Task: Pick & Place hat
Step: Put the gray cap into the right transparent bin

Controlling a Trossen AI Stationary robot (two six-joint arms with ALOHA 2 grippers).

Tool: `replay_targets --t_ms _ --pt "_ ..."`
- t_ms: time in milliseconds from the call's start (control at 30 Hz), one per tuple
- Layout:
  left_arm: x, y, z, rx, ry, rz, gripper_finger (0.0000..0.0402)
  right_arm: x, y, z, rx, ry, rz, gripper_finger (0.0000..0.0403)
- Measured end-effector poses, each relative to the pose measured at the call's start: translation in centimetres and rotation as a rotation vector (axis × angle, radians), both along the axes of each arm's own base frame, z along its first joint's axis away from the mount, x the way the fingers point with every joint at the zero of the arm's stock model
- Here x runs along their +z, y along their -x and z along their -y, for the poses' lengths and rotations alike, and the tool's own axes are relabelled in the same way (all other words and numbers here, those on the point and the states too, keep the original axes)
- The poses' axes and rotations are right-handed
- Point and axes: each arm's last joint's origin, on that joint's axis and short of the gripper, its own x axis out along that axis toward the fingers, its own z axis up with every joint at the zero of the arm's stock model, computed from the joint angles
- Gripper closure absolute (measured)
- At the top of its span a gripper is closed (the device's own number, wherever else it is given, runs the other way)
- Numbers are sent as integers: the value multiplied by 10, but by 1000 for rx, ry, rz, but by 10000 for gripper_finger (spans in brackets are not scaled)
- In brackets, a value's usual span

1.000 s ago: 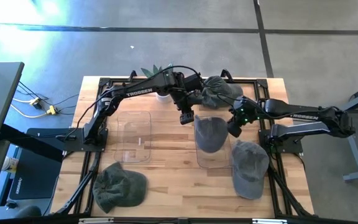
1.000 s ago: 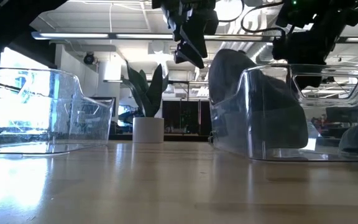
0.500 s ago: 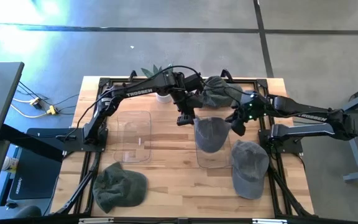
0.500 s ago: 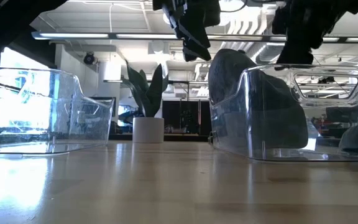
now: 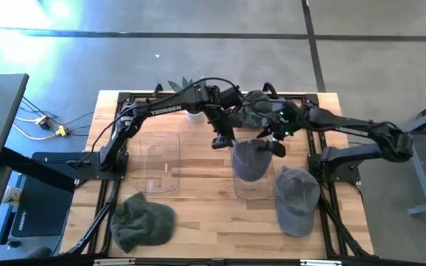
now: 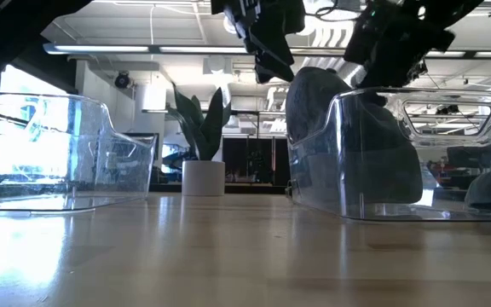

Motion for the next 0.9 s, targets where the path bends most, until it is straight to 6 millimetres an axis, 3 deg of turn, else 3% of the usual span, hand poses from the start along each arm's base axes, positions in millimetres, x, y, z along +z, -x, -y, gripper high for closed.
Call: replay_targets --t_ms 133,267,367,567,733,900 --pt "1 -1 0 -3 -3 15 236 -6 -11 5 160 -215 107 128" --pt "1 -2 0 -11 10 29 236 -3 -13 3 240 -350 156 169" --pt "3 -3 2 -56 76 67 236 3 -10 0 278 -375 187 228" --pt "13 -12 5 -198 220 245 236 22 1 -12 378 -379 278 386" --pt "23 -23 3 -218 160 399 236 33 6 -27 371 -356 276 370" --pt "26 -27 -1 -210 3 475 236 39 10 -32 258 -275 253 383"
